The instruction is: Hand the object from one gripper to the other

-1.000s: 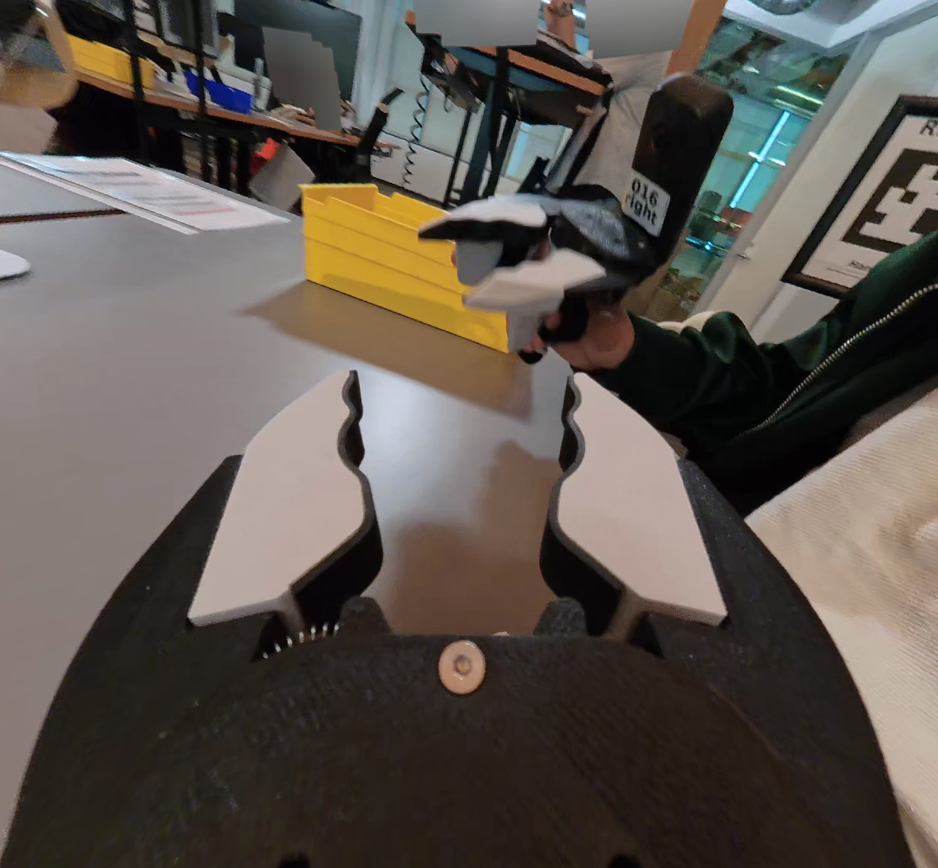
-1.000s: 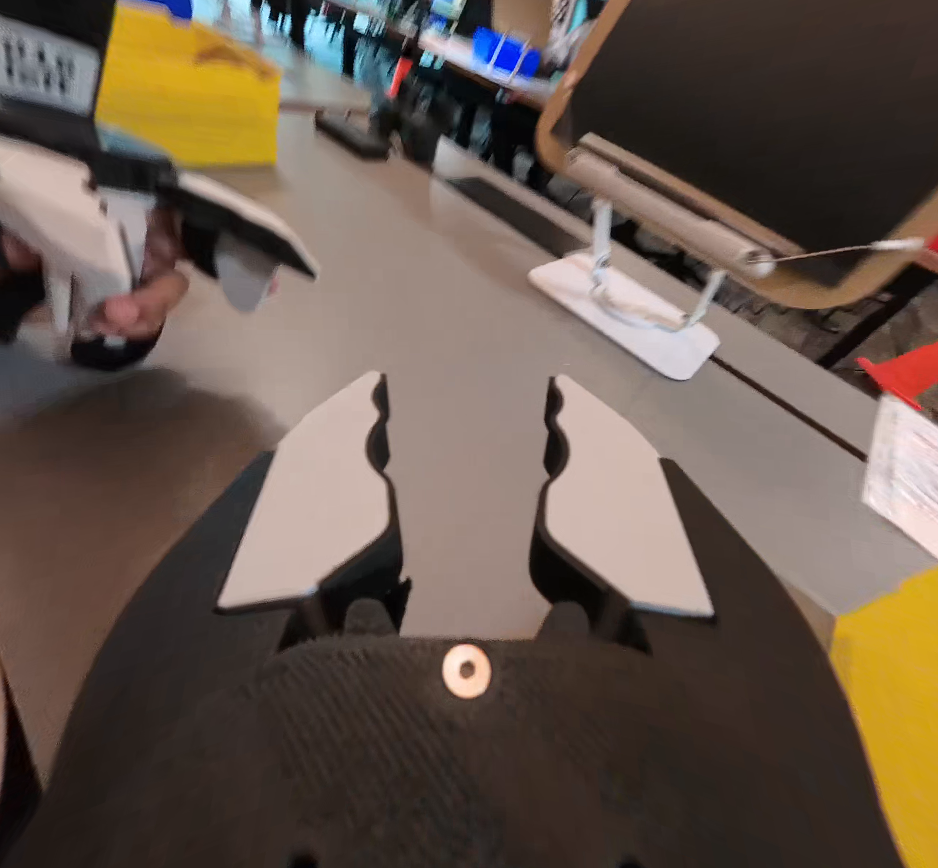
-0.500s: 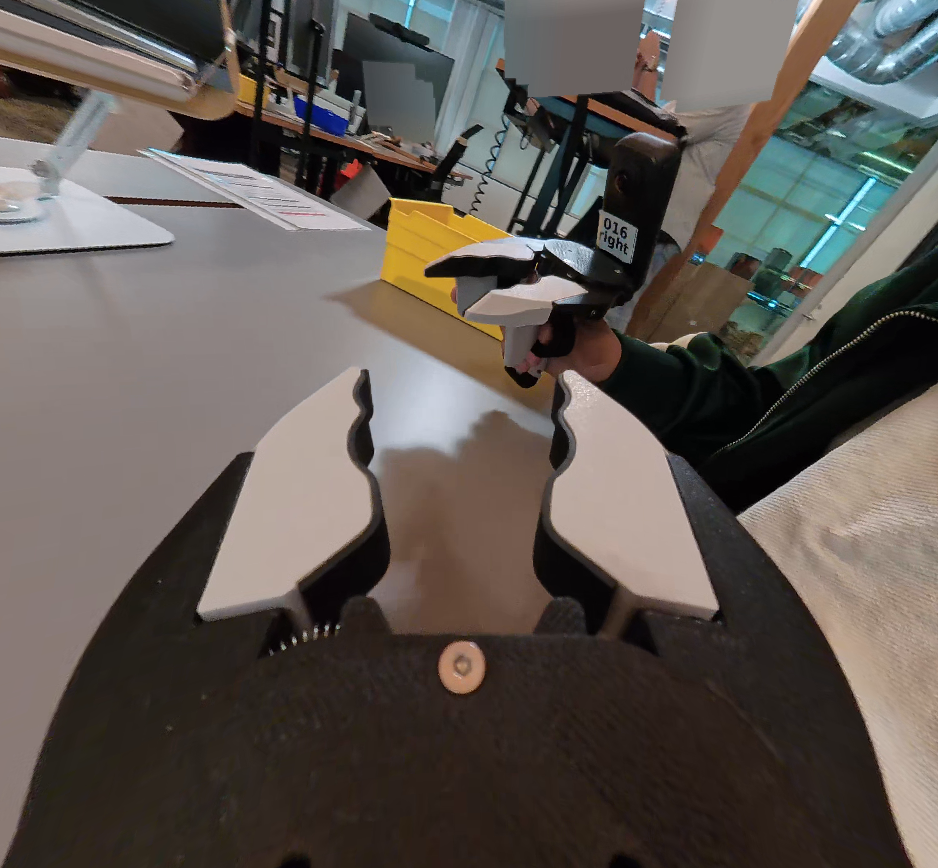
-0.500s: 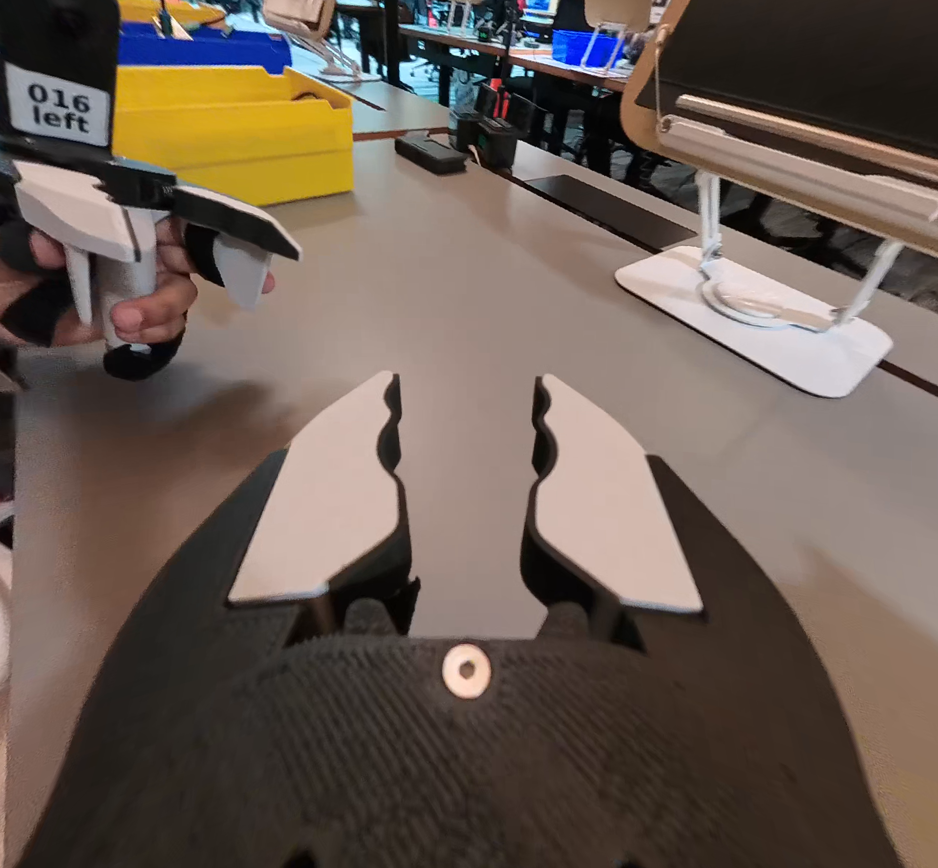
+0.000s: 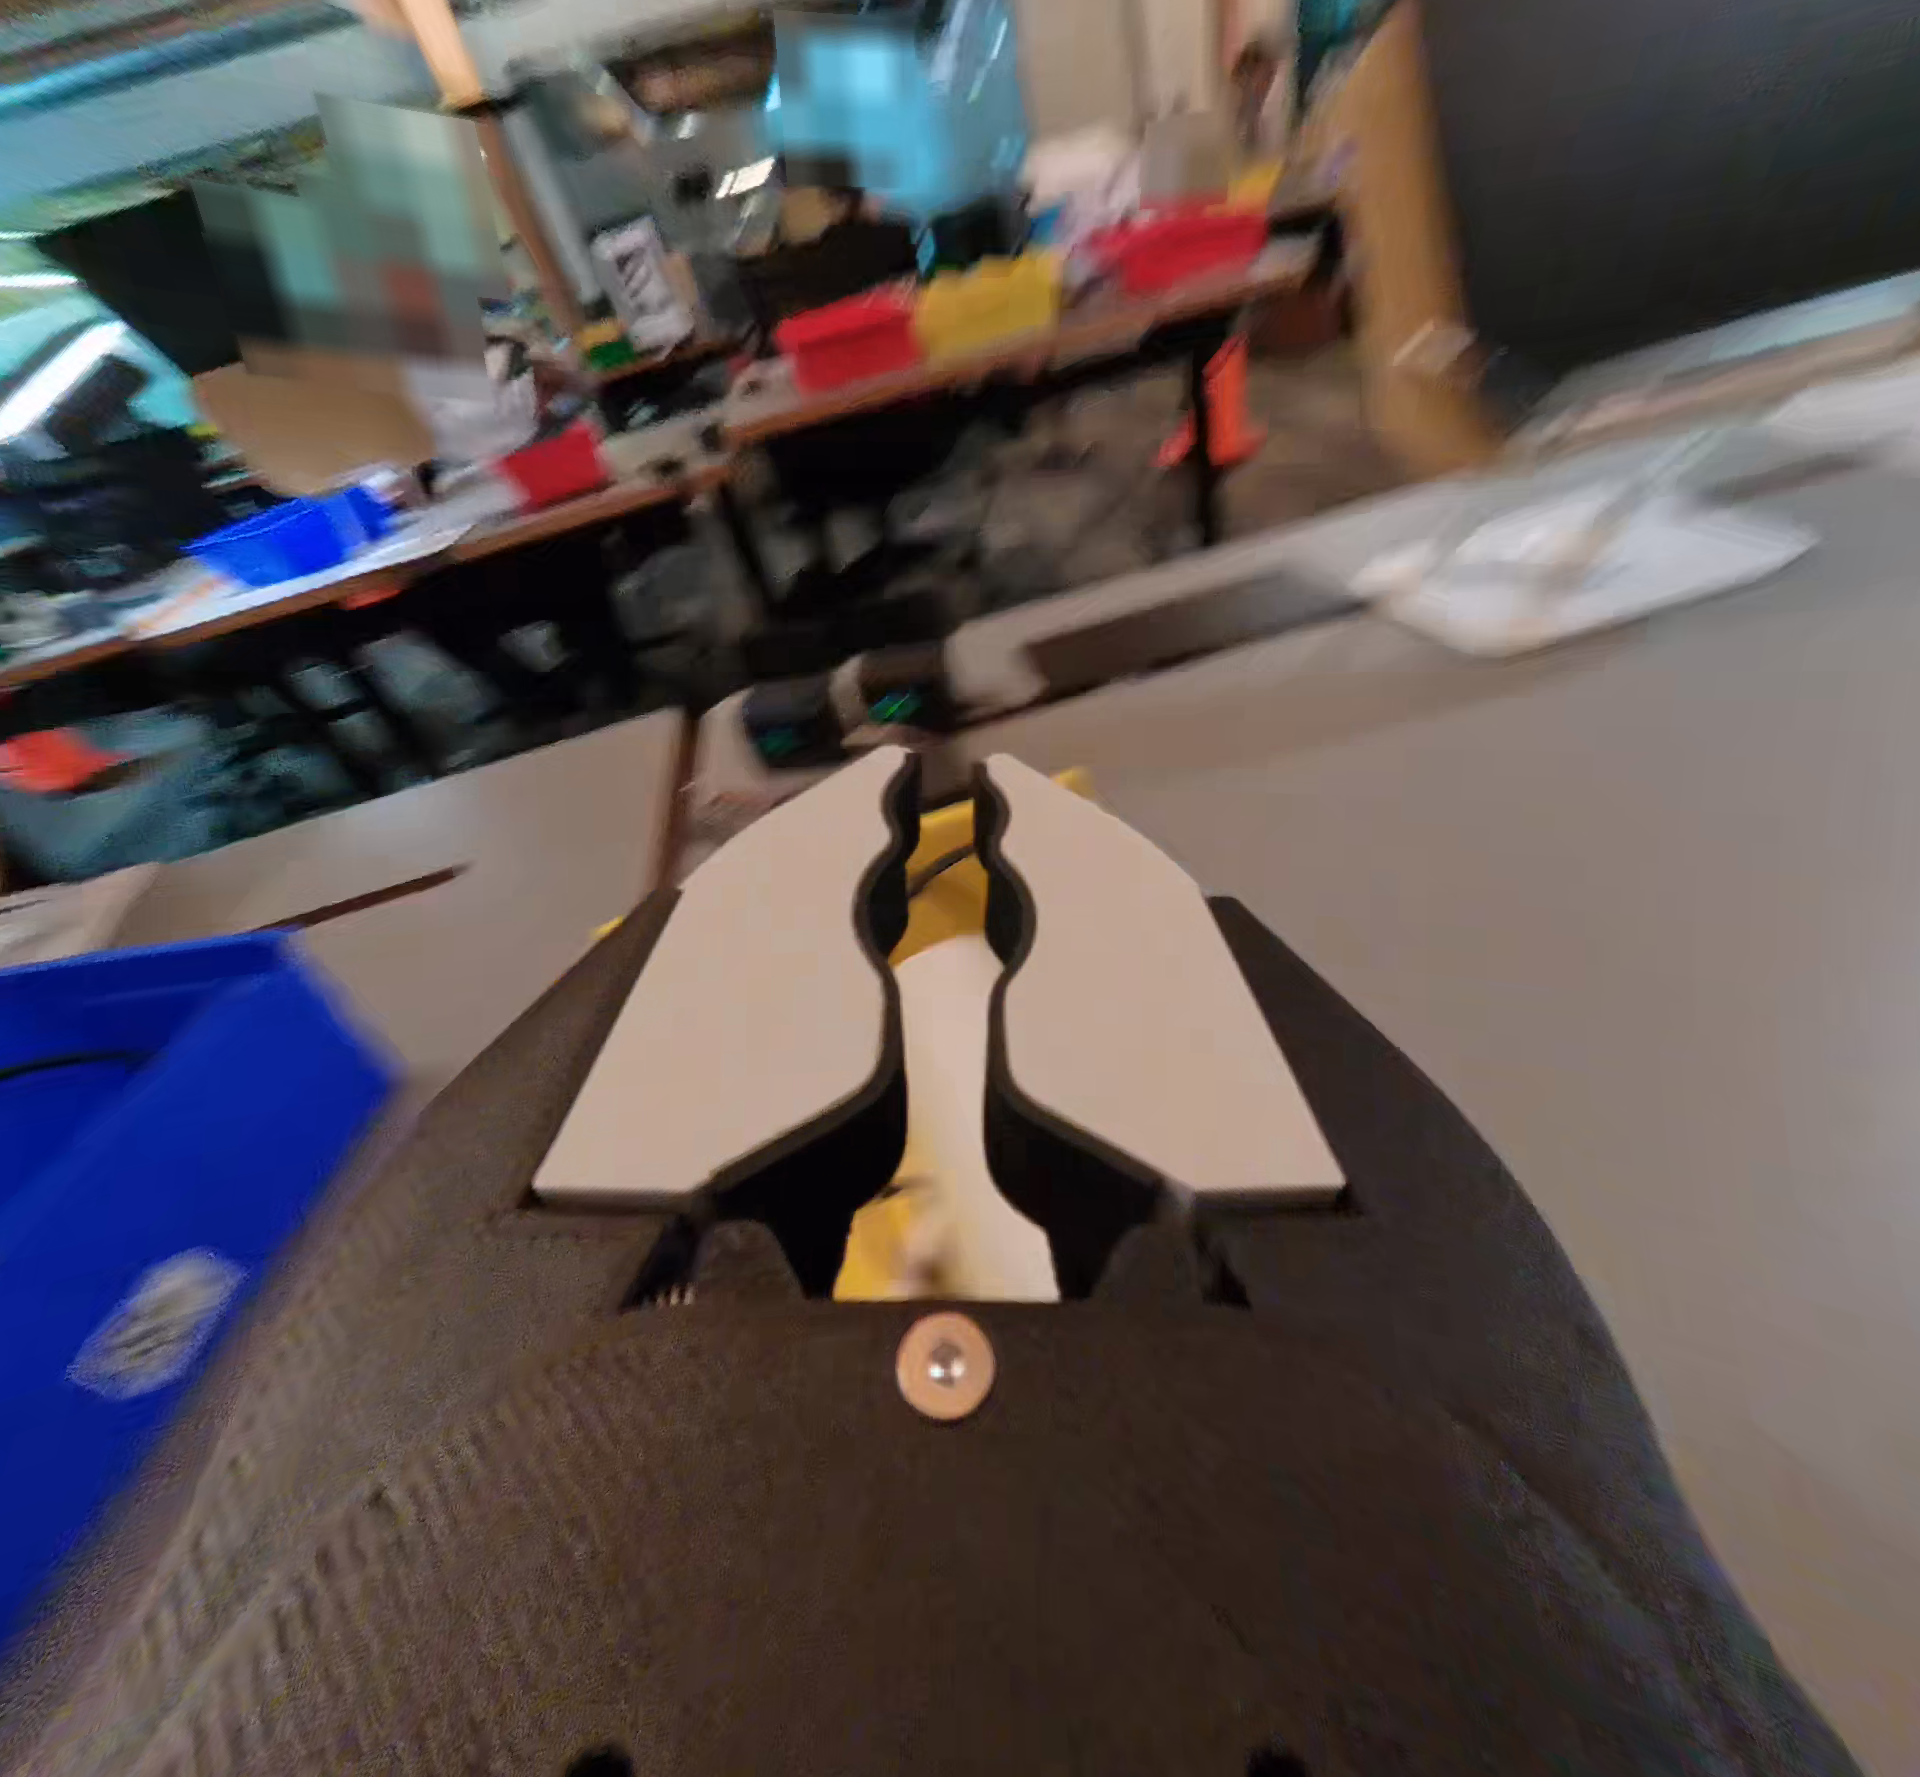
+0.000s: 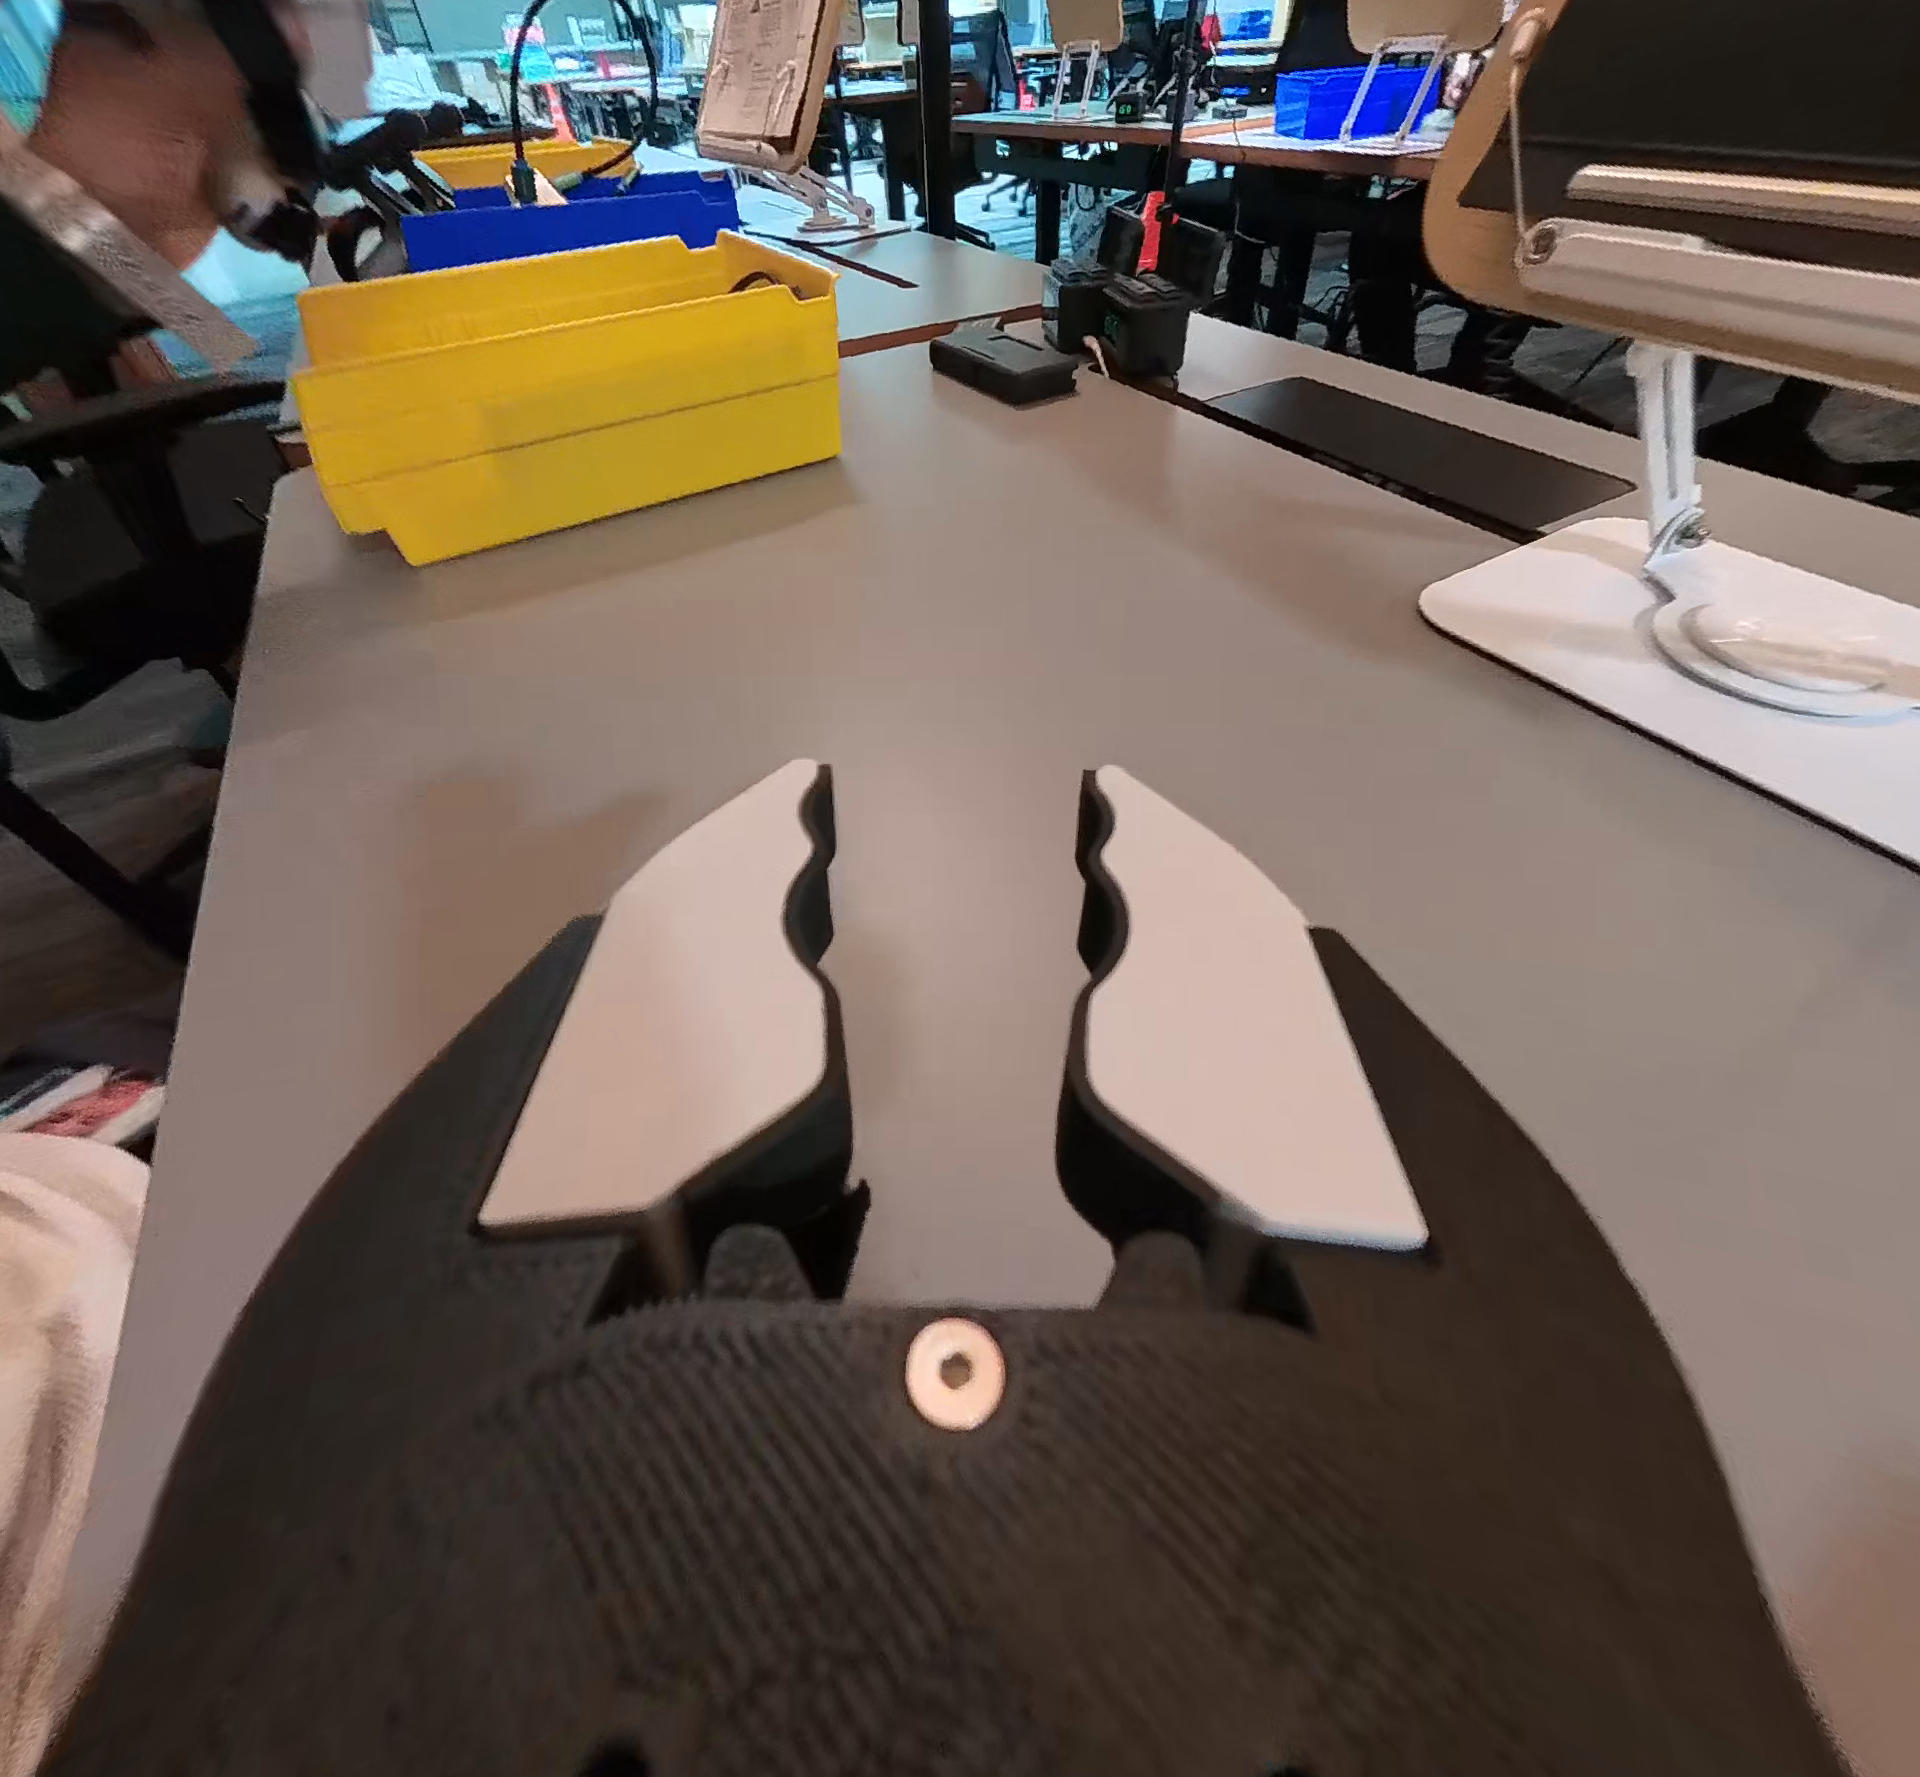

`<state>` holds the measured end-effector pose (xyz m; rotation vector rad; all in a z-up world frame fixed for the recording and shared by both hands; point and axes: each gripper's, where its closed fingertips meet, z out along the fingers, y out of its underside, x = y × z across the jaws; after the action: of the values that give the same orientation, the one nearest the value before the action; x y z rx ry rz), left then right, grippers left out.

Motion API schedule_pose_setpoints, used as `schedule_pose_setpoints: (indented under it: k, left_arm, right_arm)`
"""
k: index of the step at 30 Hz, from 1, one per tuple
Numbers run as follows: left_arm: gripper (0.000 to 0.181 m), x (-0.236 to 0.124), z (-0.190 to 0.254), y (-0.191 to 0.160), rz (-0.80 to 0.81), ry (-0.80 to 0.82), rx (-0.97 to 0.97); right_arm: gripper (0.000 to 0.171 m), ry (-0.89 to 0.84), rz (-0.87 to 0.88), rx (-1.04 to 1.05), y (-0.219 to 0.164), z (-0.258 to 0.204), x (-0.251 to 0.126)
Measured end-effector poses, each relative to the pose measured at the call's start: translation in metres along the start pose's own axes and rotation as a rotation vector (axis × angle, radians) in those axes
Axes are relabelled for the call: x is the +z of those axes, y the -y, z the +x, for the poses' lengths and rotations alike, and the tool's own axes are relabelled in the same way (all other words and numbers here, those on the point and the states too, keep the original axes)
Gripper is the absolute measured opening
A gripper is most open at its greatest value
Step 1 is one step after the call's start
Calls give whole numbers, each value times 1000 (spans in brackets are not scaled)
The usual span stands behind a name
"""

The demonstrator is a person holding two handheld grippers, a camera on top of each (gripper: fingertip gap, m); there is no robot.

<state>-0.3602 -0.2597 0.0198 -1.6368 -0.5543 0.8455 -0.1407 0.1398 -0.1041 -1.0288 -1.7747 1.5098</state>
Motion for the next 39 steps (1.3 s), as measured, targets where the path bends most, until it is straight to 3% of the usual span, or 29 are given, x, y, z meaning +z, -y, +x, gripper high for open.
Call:
schedule_pose_setpoints:
  k: [3,7,10,14,22,25,35,39]
  left_arm:
    - [23,17,-57,-77,-404,57,187]
    - [32,33,-82,-160,-817,134,504]
    - [34,54,-71,-192,-905,61,703]
    - [38,67,-71,-221,-1024,-9,728]
    - [42,79,-79,-228,-1076,-86,845]
    - [28,79,-84,-229,-1120,-14,701]
    - [33,90,-42,-216,-1036,-181,-481]
    - [28,96,-42,-220,-1025,-162,-543]
  right_arm:
    - [44,-9,22,32,3,2,-4]
    - [43,-60,41,56,5,10,-11]
    - [43,-96,37,74,3,13,-17]
    - [41,-150,36,56,3,16,-27]
    - [41,-189,6,47,-5,18,-37]
    - [40,-194,8,47,-6,18,-40]
    - [40,-181,38,75,-1,20,-44]
    - [40,-176,38,73,-1,19,-44]
